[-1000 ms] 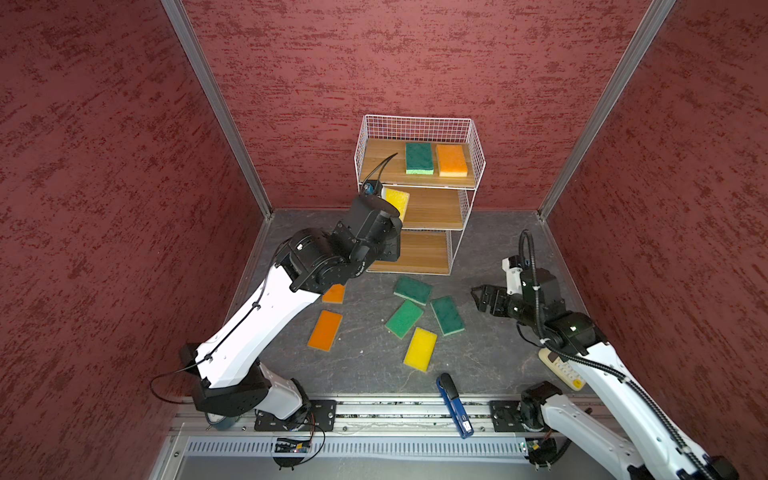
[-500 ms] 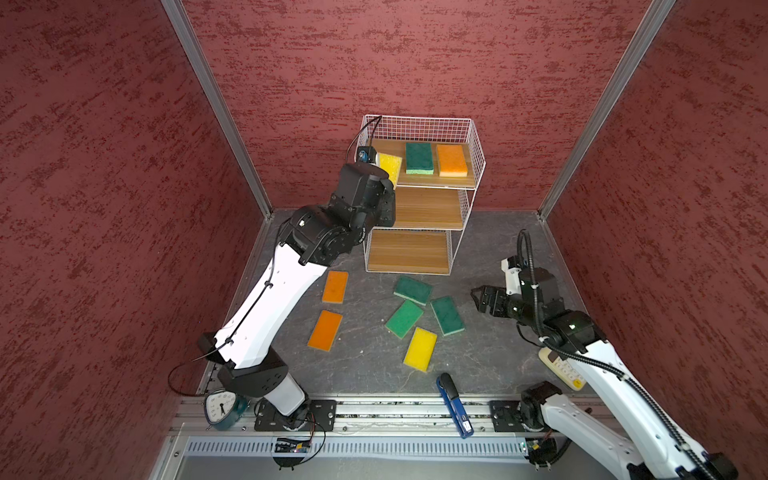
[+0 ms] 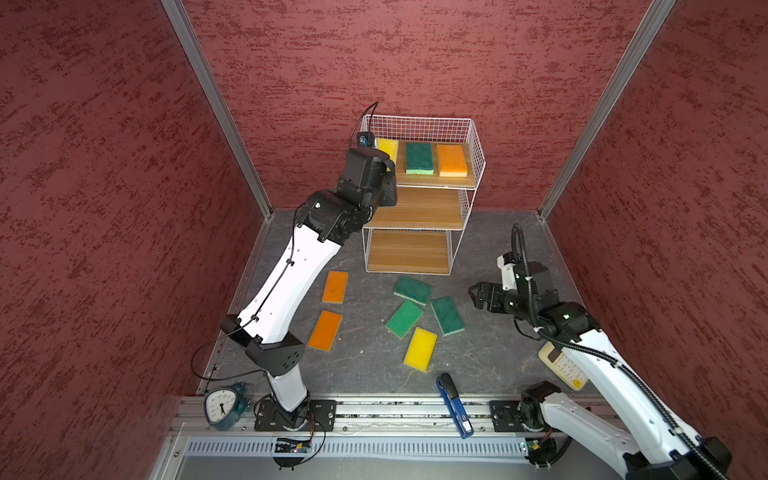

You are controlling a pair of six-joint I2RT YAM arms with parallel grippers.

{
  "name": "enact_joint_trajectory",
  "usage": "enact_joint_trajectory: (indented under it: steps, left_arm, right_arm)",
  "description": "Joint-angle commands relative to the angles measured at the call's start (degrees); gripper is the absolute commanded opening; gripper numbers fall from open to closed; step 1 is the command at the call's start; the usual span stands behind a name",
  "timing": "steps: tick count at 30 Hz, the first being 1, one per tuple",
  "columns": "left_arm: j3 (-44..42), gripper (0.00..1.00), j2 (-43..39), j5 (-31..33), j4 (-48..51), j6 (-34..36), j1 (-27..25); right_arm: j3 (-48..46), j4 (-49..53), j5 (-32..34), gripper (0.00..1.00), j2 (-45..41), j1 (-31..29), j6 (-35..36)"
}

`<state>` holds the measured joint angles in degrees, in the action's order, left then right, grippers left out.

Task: Place and organize the cleaning sponges onto the shelf
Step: 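Raise the yellow sponge with the left gripper up to the top shelf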

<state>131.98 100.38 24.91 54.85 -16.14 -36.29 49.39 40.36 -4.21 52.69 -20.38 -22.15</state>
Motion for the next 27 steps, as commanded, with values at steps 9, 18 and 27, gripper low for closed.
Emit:
enact_joint_trajectory:
  steps: [9, 18, 27]
  left_arm:
    - [0.98, 0.57, 2.80, -0.57, -8.79, -1.02, 0.79]
    - [0.82, 0.57, 4.50, -0.08, -11.01, -1.42, 1.97]
    - [0.82, 0.57, 6.12, -0.79, -12.35, -2.84, 2.76]
  right_arm:
    - [3.21, -0.33, 1.28, 0.97, 1.54, 0.58, 1.64]
    - [4.32, 0.05, 3.79, 0.98, 1.92, 0.63, 2.55]
    - [4.55, -0.72, 2.69, 0.98, 4.83, 0.60, 3.47]
